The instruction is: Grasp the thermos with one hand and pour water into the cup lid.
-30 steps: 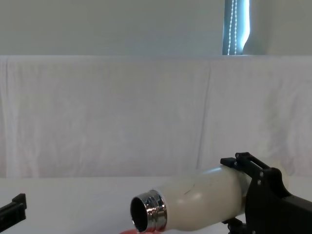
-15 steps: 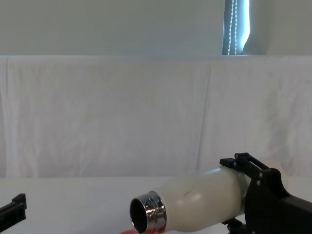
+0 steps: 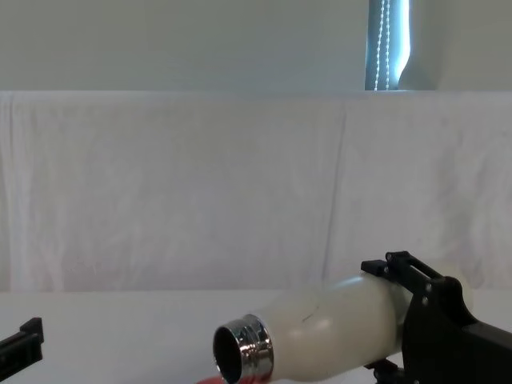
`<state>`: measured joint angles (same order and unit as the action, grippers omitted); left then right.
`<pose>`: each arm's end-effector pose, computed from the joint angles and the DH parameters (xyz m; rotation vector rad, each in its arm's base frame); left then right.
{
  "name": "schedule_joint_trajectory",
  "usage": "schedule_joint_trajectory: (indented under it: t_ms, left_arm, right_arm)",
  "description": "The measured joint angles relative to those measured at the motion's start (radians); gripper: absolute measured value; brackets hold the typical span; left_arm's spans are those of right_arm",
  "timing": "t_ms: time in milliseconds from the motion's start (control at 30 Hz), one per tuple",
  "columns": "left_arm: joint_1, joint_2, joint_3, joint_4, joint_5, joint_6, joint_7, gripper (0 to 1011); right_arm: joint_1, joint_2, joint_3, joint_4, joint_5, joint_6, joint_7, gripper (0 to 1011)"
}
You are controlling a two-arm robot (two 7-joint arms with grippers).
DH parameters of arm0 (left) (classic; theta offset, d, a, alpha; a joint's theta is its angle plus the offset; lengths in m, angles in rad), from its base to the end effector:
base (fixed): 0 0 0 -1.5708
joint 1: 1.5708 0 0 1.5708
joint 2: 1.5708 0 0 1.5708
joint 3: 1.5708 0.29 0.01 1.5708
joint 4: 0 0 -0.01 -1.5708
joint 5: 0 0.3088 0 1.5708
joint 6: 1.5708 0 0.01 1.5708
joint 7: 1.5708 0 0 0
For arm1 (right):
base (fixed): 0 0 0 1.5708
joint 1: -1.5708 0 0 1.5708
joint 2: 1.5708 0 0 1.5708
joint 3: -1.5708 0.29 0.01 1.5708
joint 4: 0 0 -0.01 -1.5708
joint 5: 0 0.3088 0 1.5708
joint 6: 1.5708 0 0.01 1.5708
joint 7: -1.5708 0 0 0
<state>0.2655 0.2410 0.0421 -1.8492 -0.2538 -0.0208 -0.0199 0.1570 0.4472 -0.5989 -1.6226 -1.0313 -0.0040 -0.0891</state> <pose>0.2529 0.0376 -0.2853 -0.0380 0.0140 1.4460 0.3208 0.0446 -0.2892 -0.7334 -1.3611 -0.8310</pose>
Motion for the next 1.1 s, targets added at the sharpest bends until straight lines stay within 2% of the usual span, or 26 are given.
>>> schedule_joint_trajectory:
  t_ms: [1100]
  left_arm:
    - [0.000, 0.000, 0.000, 0.000, 0.000, 0.000, 0.000, 1001]
  right_arm:
    - [0.001, 0.000, 0.000, -0.002, -0.003, 0.002, -0.002, 962]
